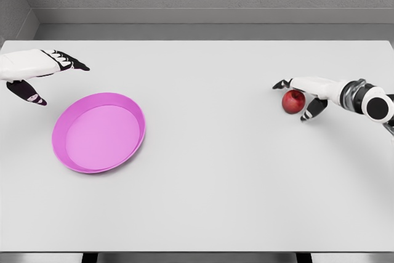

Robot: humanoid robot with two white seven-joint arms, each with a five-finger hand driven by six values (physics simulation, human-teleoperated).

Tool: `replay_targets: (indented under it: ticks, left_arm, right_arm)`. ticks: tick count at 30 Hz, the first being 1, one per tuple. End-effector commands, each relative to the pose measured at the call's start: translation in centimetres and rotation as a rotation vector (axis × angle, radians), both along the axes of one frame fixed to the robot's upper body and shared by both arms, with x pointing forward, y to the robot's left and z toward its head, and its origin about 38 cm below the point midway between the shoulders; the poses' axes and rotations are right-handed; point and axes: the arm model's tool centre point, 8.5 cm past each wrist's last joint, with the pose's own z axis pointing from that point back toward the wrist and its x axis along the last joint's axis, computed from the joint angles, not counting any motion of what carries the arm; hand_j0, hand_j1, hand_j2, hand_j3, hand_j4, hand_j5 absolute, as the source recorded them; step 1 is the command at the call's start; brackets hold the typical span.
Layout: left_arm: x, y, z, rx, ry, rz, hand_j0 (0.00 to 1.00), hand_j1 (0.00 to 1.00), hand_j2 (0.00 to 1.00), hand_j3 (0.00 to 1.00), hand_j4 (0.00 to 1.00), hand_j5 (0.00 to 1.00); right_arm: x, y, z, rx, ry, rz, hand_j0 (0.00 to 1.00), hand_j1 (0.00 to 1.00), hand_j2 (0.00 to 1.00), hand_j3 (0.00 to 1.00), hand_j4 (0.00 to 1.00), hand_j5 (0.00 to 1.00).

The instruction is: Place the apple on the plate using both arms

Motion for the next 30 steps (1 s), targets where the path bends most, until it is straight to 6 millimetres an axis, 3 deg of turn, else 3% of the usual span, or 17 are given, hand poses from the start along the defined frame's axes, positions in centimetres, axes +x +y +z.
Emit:
replay_targets:
  ticks: [1,7,18,27,30]
  left_arm:
    - [0.0,0.0,0.1,-0.005,0.0,0.003,1.0,1.0,1.0,1.0,1.0,1.0]
    - [0.0,0.0,0.1,-0.005,0.0,0.003,1.0,1.0,1.0,1.0,1.0,1.0]
    - [0.0,0.1,0.1,-0.004,0.0,0.004,1.0,1.0,1.0,1.0,1.0,1.0]
    - [0.0,0.1,0.1,-0.004,0.0,0.004,1.0,1.0,1.0,1.0,1.0,1.0]
    - [0.0,0.1,0.1,-0.007,-0.001,0.005,1.0,1.0,1.0,1.0,1.0,1.0]
  right_arm:
    - [0.0,0.0,0.1,0.0,0.0,0.002,0.62,0.62,0.62,0.62,0.62,0.62]
    - [-0.2,0.0,0.0,-0.009,0.02,0.017,0.43,0.43,0.43,0.43,0.43,0.43]
    - [-0.7,0.5,1.8,-0.01,-0.02,0.055,0.42,0.42,0.42,0.42,0.42,0.42]
    - [-2.7,4.9,4.5,0.025,-0.089,0.203,0.39,0.39,0.39,0.39,0.39,0.39]
    - [-4.0,7.2,5.0,0.049,-0.106,0.276,0.39,0.39,0.39,0.39,0.39,0.39]
